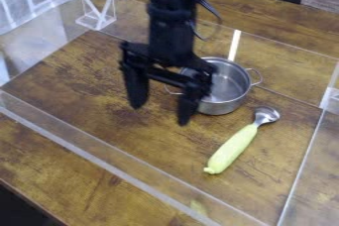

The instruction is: Move the green spoon to the left

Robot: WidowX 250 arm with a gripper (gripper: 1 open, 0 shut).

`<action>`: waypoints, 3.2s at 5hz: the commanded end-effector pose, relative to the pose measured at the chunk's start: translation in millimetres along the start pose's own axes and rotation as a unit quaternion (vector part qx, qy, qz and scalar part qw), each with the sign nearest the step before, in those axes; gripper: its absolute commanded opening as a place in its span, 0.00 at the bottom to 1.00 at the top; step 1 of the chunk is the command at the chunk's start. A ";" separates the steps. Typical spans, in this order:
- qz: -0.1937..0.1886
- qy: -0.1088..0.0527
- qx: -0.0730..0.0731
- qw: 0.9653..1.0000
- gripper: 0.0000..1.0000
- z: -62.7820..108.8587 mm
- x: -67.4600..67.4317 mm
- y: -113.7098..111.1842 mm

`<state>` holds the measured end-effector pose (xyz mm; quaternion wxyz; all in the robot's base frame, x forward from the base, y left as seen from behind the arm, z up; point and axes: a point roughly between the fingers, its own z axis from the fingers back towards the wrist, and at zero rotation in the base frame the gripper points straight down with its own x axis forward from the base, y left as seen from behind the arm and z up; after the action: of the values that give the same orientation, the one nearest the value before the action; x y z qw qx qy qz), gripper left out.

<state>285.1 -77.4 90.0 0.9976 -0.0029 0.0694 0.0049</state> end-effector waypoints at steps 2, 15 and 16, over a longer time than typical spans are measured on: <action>0.058 -0.043 -0.012 0.997 1.00 -27.7 24.6 -49.0; 0.017 0.014 0.001 1.000 0.00 -29.8 42.6 -84.1; 0.018 0.017 -0.001 1.000 0.00 -33.0 39.5 -80.1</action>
<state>316.6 -155.9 28.1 0.9930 0.0109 0.1154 0.0250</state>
